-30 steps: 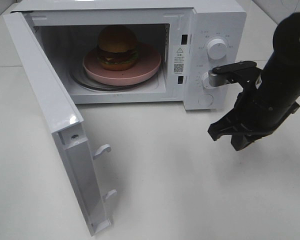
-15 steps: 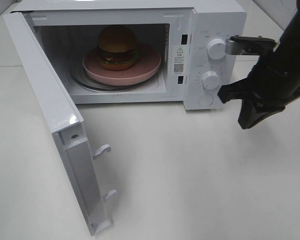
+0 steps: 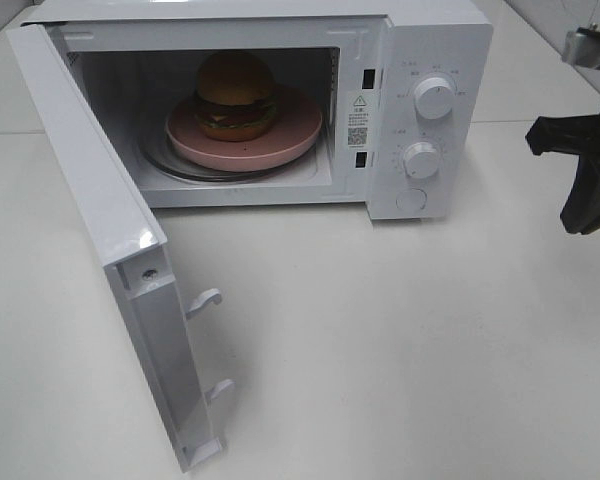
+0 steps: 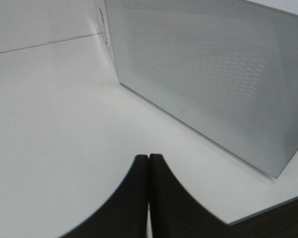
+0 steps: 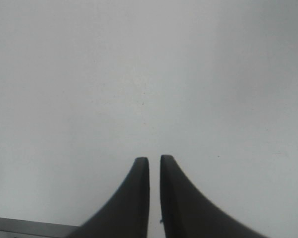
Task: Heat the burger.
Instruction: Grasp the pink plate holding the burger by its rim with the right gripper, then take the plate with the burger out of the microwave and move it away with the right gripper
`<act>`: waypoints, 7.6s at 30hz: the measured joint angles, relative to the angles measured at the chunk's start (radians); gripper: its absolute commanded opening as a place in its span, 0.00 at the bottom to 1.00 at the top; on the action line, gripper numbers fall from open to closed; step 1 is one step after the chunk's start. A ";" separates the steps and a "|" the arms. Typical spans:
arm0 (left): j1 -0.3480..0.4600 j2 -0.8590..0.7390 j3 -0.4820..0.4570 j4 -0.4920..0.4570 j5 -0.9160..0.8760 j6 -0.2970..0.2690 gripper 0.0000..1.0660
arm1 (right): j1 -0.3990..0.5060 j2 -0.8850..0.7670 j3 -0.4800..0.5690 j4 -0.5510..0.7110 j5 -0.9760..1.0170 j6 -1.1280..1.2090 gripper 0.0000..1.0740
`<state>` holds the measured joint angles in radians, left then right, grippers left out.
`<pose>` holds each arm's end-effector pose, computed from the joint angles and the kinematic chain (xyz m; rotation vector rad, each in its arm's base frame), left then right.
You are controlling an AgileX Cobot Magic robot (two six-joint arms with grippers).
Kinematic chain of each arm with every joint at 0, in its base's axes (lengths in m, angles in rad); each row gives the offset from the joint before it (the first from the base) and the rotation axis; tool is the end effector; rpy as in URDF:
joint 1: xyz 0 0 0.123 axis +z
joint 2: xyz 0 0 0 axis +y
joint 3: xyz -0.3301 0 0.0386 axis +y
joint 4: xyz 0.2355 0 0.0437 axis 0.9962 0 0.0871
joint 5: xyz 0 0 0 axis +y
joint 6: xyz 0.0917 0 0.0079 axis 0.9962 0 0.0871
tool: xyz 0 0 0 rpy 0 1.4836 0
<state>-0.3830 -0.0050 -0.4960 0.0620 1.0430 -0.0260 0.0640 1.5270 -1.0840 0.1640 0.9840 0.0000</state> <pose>-0.0558 0.0278 0.2710 0.3580 1.9971 -0.1846 0.2756 0.0302 0.3044 0.0161 2.9075 0.2249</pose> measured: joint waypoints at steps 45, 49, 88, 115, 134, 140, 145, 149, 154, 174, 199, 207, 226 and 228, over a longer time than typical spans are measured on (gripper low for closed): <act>0.000 0.000 0.000 0.000 0.000 0.000 0.00 | 0.608 0.238 -0.200 0.004 -0.403 -0.634 0.60; 0.000 0.000 0.000 0.000 0.000 0.000 0.00 | 0.621 0.296 -0.251 -0.038 -0.439 -0.689 0.60; 0.000 0.000 0.000 0.000 0.000 0.000 0.00 | 0.690 0.670 -0.490 -0.923 -0.587 -0.149 0.59; 0.000 0.000 0.000 -0.001 0.000 0.000 0.00 | 0.671 0.743 -0.534 -0.963 -0.622 -0.116 0.58; 0.000 0.000 0.000 -0.001 0.000 0.000 0.00 | 0.657 0.743 -0.540 -0.982 -0.608 -0.111 0.58; 0.000 0.000 0.000 -0.001 0.000 0.000 0.00 | 0.640 0.769 -0.540 -1.003 -0.648 -0.111 0.58; 0.000 0.000 0.000 -0.001 0.000 0.000 0.00 | 0.630 0.784 -0.545 -1.015 -0.661 -0.110 0.57; 0.000 0.000 0.000 -0.001 0.000 0.000 0.00 | 0.629 0.791 -0.546 -1.021 -0.679 -0.109 0.49; 0.000 0.000 0.000 -0.001 0.000 0.000 0.00 | 0.629 0.791 -0.548 -1.025 -0.690 -0.108 0.29; 0.000 0.000 0.000 -0.001 0.000 0.000 0.00 | 0.638 0.781 -0.546 -1.013 -0.679 -0.120 0.00; 0.000 0.000 0.000 -0.001 0.000 0.000 0.00 | 0.676 0.671 -0.537 -0.626 -0.484 -0.619 0.00; 0.000 0.000 0.000 -0.001 0.000 0.000 0.00 | 0.678 0.619 -0.521 -0.594 -0.472 -0.637 0.00; 0.000 0.000 0.000 -0.001 0.000 0.000 0.00 | 0.682 0.335 -0.105 -0.586 -0.661 -0.803 0.00; 0.000 0.000 0.000 -0.001 0.000 0.000 0.00 | 0.682 0.307 -0.063 -0.588 -0.671 -0.821 0.00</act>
<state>-0.3830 -0.0050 -0.4960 0.0610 1.0430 -0.0260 0.7460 1.8340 -1.1470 -0.4240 0.3130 -0.8210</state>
